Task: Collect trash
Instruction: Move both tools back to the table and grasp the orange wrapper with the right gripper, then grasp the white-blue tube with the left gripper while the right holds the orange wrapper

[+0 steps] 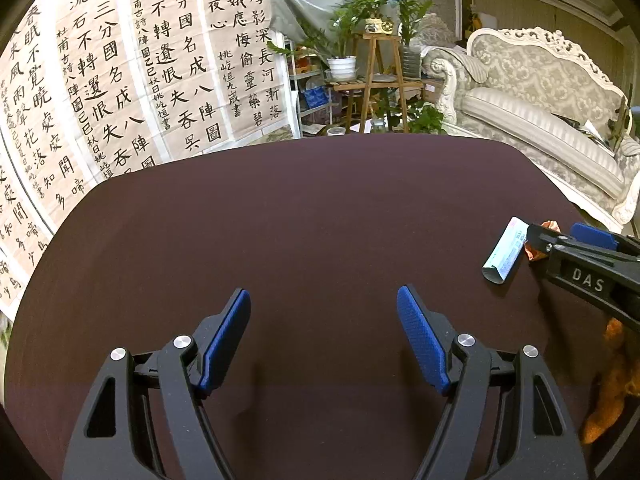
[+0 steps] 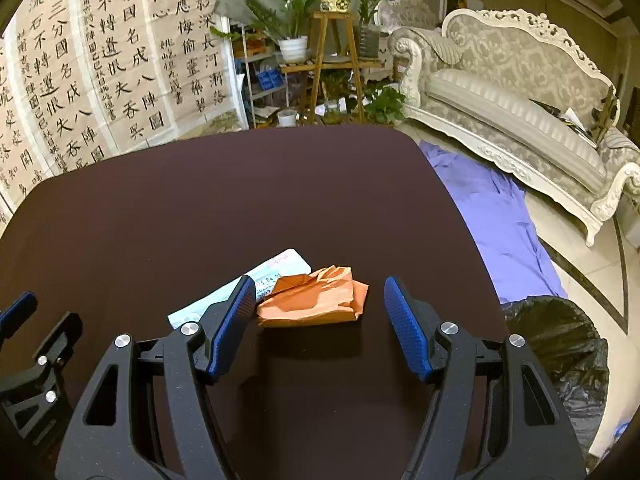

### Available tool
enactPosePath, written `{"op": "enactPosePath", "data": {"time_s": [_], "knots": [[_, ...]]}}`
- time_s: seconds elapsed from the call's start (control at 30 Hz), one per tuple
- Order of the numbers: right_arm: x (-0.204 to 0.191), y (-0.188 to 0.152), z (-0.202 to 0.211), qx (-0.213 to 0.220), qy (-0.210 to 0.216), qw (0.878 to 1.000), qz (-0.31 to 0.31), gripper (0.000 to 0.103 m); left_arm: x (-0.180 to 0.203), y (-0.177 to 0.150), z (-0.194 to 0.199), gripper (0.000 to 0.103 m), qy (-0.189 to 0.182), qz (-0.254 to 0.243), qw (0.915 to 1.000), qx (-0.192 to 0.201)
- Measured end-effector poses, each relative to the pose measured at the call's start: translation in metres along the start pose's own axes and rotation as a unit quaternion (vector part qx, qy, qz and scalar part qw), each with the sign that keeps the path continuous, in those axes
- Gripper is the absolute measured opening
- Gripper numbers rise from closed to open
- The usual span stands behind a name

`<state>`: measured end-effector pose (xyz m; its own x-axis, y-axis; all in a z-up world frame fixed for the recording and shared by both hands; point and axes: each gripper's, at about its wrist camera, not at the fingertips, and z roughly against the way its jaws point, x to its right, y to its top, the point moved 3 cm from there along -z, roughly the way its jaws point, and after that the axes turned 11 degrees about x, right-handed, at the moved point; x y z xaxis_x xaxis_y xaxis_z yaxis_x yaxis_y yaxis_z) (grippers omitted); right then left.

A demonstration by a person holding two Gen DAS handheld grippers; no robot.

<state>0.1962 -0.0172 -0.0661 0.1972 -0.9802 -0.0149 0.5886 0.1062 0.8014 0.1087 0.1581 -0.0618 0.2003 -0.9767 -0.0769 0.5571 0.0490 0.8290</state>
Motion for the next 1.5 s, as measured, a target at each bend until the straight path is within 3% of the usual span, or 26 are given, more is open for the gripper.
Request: {"op": "enactPosePath", "data": {"time_s": [0.1,0.47,0.77,1.2,1.5], "knots": [[-0.002,-0.001,-0.002,-0.006,0.003,1.0,0.002,0.054,0.0,0.0,-0.001,0.073,0.0,0.002,1.0,-0.001],[0.004,-0.016,0.016,-0.005,0.001,1.0,0.016,0.054,0.011,0.003,-0.004,0.073,-0.021,-0.009,0.9997,0.003],[0.028,-0.03,0.034,-0.007,-0.013,1.0,0.008,0.054,0.051,0.008,-0.009,0.073,-0.066,-0.049,0.9966,0.007],[0.038,-0.036,0.038,-0.008,-0.004,1.0,-0.004,0.054,0.085,0.02,-0.026,0.073,-0.09,-0.076,0.993,0.001],[0.041,-0.038,0.036,-0.014,0.001,1.0,-0.011,0.054,0.094,0.021,-0.046,0.073,-0.125,-0.08,0.9883,-0.038]]}}
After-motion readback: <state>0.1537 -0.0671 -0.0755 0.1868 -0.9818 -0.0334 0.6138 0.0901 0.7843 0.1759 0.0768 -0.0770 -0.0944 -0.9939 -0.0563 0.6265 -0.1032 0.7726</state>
